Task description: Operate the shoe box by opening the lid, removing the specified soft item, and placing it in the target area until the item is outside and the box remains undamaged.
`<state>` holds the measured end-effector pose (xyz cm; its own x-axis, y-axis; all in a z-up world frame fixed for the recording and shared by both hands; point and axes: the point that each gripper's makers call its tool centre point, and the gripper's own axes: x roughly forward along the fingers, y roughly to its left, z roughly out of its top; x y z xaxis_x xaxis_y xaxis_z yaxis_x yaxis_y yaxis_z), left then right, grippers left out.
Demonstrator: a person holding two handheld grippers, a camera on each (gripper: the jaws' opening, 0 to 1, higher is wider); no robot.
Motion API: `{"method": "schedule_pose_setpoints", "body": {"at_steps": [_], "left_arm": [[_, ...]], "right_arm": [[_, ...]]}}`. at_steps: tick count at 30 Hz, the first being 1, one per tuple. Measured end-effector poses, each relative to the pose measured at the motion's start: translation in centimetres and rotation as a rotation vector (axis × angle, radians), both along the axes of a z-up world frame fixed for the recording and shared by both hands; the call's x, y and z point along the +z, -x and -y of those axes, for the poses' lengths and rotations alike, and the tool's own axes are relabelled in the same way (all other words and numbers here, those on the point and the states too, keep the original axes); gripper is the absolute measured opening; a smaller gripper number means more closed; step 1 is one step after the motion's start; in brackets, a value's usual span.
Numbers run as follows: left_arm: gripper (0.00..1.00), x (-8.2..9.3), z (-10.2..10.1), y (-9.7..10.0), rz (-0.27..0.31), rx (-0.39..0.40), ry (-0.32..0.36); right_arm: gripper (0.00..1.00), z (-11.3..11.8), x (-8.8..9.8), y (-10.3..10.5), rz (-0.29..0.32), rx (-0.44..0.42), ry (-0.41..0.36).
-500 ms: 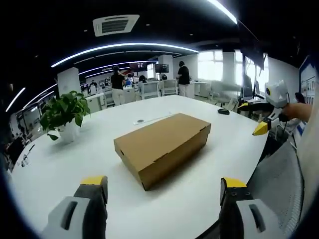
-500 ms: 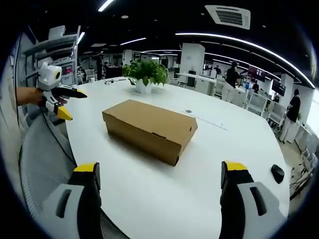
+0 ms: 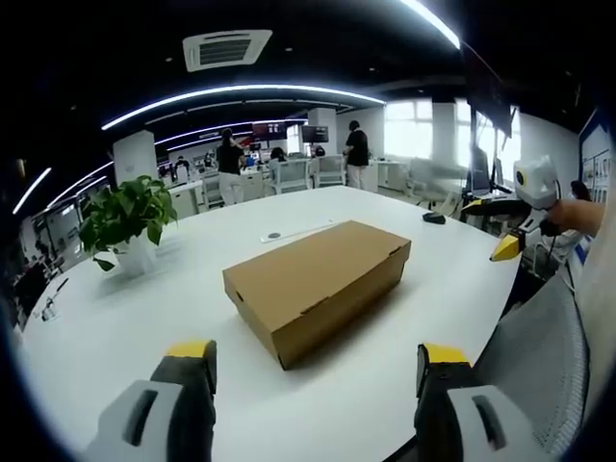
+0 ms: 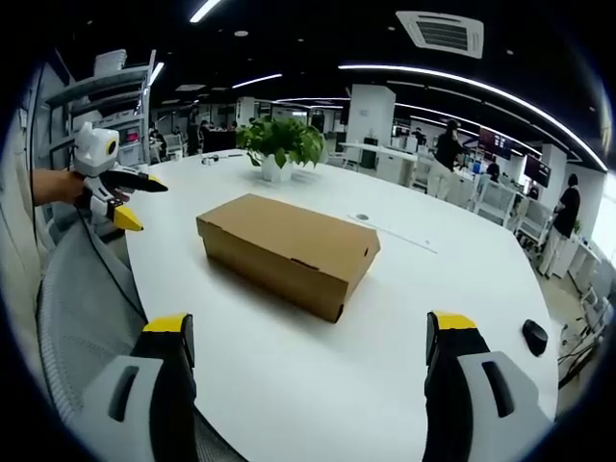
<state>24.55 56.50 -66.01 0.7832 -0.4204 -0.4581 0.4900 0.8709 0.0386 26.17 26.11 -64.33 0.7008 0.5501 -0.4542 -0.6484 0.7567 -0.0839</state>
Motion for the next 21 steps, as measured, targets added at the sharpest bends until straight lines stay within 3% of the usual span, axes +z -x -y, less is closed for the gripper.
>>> {"method": "schedule_pose_setpoints", "body": {"at_steps": [21], "left_arm": [[0.74,1.1,2.4,0.3,-0.014,-0.013,-0.03]], "right_arm": [[0.88,0.1,-0.1,0.1,0.003,0.021,0.014]]}}
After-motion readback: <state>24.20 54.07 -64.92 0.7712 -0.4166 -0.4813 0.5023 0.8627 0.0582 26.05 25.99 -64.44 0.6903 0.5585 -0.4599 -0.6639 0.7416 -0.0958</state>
